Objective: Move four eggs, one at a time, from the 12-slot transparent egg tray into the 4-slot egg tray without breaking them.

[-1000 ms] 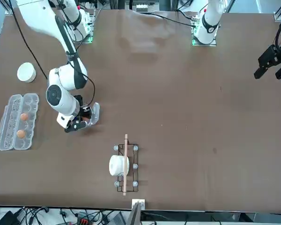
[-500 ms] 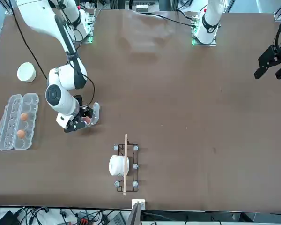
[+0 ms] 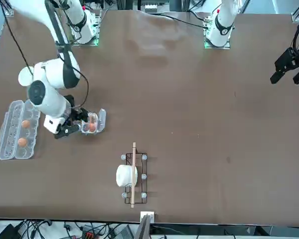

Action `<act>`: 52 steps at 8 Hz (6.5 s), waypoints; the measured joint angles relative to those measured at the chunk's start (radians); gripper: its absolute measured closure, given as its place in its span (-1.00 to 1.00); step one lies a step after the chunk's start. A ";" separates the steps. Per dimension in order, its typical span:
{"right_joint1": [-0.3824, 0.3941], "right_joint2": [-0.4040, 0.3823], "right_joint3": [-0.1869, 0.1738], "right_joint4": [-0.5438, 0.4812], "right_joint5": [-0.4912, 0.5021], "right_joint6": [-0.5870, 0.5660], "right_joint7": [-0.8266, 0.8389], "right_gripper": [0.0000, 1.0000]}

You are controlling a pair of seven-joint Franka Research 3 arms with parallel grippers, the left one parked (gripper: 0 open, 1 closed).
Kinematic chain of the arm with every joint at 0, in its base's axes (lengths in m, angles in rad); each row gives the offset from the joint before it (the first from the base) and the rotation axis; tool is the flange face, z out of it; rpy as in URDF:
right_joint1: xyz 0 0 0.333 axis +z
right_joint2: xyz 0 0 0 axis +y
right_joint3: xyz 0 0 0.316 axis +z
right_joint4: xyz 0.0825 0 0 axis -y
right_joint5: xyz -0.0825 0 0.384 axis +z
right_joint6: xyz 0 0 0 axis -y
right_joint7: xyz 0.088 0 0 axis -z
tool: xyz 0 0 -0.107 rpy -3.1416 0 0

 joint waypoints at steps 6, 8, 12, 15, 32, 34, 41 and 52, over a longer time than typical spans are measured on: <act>-0.358 -0.025 -0.008 -0.006 -0.004 -0.059 -0.917 -1.00; -0.440 0.005 -0.008 -0.007 -0.004 -0.010 -1.099 -1.00; -0.520 0.111 -0.007 0.053 -0.004 0.057 -1.346 -1.00; -0.536 0.189 -0.007 0.118 -0.004 0.058 -1.453 -1.00; -0.601 0.345 -0.004 0.206 -0.003 0.089 -1.685 -0.82; -0.601 0.349 -0.004 0.207 -0.003 0.089 -1.708 -0.74; -0.605 0.342 -0.003 0.218 -0.005 0.072 -1.745 -0.19; -0.600 0.220 0.015 0.283 0.003 -0.147 -1.626 -0.16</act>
